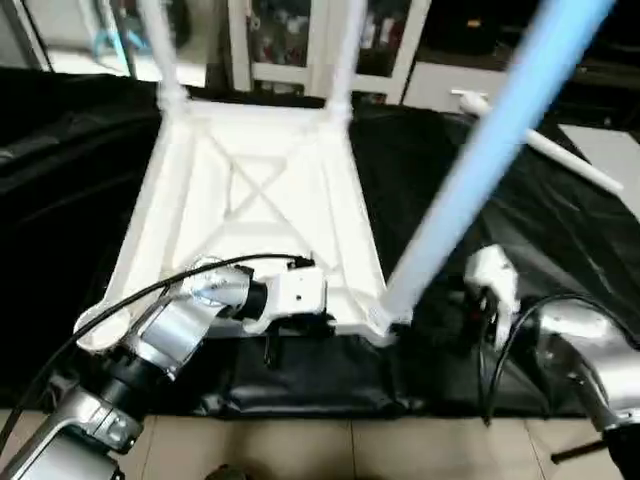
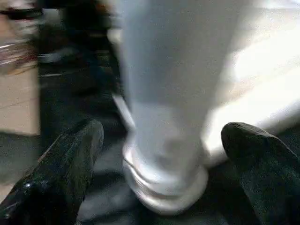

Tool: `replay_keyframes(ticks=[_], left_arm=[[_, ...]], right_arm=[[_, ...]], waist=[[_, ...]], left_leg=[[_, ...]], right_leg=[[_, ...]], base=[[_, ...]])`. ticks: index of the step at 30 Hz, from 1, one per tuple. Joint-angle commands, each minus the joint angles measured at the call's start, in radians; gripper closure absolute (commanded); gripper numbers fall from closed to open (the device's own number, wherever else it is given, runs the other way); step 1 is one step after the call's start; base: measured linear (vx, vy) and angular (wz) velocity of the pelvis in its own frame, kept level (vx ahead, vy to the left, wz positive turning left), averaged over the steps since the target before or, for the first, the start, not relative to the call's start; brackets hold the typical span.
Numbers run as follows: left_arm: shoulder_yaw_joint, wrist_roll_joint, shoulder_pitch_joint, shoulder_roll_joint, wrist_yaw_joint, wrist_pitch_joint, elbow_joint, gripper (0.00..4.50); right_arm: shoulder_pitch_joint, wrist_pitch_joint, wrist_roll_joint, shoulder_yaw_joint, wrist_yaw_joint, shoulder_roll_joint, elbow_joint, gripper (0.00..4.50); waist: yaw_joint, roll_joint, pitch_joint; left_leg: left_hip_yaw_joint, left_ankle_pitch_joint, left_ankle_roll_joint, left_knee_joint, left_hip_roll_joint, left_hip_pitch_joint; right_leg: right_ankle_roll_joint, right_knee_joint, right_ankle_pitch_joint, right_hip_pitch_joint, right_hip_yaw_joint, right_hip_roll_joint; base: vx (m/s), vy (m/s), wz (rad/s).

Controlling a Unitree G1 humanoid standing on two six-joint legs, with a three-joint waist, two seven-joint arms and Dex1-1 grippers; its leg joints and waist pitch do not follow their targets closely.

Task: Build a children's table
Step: Rotate leg to tighten

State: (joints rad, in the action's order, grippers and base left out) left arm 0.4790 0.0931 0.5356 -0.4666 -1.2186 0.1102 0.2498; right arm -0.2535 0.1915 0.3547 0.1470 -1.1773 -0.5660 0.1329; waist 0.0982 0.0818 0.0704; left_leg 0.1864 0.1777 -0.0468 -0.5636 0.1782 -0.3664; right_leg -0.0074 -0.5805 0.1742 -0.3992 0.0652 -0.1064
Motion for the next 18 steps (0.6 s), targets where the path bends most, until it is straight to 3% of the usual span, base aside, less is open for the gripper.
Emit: replay_keyframes(ticks=[1, 4, 5, 8, 12, 18], left_arm=[[0.135, 0.052, -0.045, -0.014, -0.097, 0.005, 0.040, 4.50], [0.137, 0.055, -0.041, -0.018, -0.110, -0.001, 0.037, 4.50], [0.136, 0.053, -0.037, -0.019, -0.118, 0.000, 0.033, 4.50], [0.136, 0.054, -0.032, -0.020, -0.122, -0.001, 0.033, 4.50], [0.135, 0.055, -0.026, -0.024, -0.131, -0.004, 0.034, 4.50], [0.132, 0.058, -0.026, -0.028, -0.135, -0.002, 0.036, 4.50]], right_arm=[[-0.024, -0.030, -0.021, 0.028, -0.062, -0.024, 0.014, 0.08], [-0.054, -0.053, -0.050, 0.045, -0.086, -0.015, 0.052, 0.08], [-0.077, -0.071, -0.070, 0.052, -0.095, -0.006, 0.080, 0.08], [-0.096, -0.087, -0.076, 0.064, -0.113, -0.009, 0.097, 0.08], [-0.121, -0.100, -0.077, 0.087, -0.169, -0.030, 0.119, 0.35], [-0.133, -0.126, -0.100, 0.107, -0.225, -0.029, 0.169, 0.74]], waist=[[-0.005, -0.004, -0.059], [-0.005, -0.001, -0.057], [-0.007, -0.002, -0.053], [-0.005, 0.001, -0.054], [-0.006, 0.005, -0.057], [-0.003, 0.011, -0.063]], left_leg=[[-0.008, 0.129, 0.105, 0.057, 0.060, 0.024], [-0.007, 0.196, 0.064, 0.063, 0.062, 0.026], [-0.007, 0.252, 0.030, 0.067, 0.062, 0.026], [-0.007, 0.309, -0.001, 0.070, 0.062, 0.033], [-0.008, 0.282, 0.006, 0.068, 0.061, 0.025], [-0.006, 0.198, 0.043, 0.059, 0.058, 0.021]], right_leg=[[-0.260, 0.037, 0.063, 0.035, -0.041, -0.045], [-0.234, 0.046, 0.157, 0.033, -0.042, -0.049], [-0.214, 0.051, 0.230, 0.028, -0.043, -0.049], [-0.187, 0.057, 0.270, 0.022, -0.046, -0.048], [-0.176, 0.053, 0.244, 0.027, -0.047, -0.048], [-0.211, 0.039, 0.126, 0.034, -0.045, -0.045]], base=[[0.000, 0.000, 0.00], [0.000, 0.000, 0.00], [0.000, 0.000, 0.00], [0.000, 0.000, 0.00], [0.000, 0.000, 0.00], [0.000, 0.000, 0.00]])
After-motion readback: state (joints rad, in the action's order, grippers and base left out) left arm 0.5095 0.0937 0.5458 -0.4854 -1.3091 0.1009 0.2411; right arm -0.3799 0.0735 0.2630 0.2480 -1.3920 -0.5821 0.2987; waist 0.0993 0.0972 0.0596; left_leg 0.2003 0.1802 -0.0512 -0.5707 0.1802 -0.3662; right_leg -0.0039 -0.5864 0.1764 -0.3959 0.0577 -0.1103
